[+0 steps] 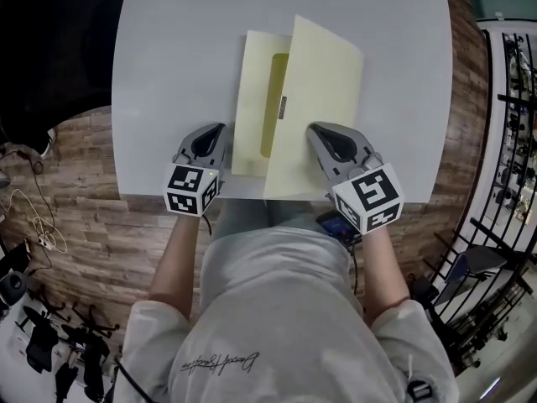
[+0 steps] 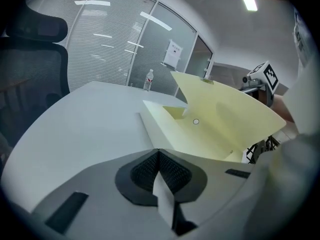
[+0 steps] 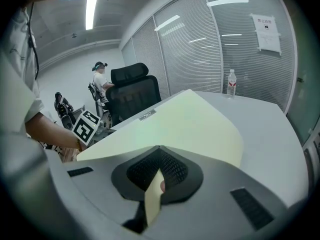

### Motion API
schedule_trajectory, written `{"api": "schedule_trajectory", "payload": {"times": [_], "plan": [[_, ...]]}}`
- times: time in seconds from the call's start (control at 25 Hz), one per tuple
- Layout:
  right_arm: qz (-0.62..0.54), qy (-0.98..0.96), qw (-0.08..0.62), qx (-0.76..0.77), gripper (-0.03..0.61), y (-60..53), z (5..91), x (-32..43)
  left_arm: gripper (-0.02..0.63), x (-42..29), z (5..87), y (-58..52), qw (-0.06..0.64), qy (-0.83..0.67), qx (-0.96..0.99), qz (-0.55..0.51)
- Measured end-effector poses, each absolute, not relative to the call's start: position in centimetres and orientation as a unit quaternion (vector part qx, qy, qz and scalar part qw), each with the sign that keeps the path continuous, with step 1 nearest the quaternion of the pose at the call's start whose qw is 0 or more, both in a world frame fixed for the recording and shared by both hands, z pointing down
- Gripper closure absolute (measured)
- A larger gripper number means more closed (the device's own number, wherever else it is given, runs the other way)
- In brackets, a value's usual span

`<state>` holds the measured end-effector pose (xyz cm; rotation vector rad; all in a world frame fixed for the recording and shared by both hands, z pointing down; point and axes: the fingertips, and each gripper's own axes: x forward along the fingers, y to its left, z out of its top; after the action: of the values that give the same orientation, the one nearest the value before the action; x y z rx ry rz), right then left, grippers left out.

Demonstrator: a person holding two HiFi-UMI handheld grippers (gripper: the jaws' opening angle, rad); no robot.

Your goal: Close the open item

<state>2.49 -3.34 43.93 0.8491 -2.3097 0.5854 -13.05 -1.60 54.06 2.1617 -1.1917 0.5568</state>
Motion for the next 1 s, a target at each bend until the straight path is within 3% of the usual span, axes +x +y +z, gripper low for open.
{"api": "schedule_trajectory", "payload": {"times": [1.0], "plan": [[0.212,-0.842,0.378,0.321,0.566,-2.7,47.1,1.0,0.604,-9.9,53.7,-0.9,0.313,-0.421,0.831,0.184]]}}
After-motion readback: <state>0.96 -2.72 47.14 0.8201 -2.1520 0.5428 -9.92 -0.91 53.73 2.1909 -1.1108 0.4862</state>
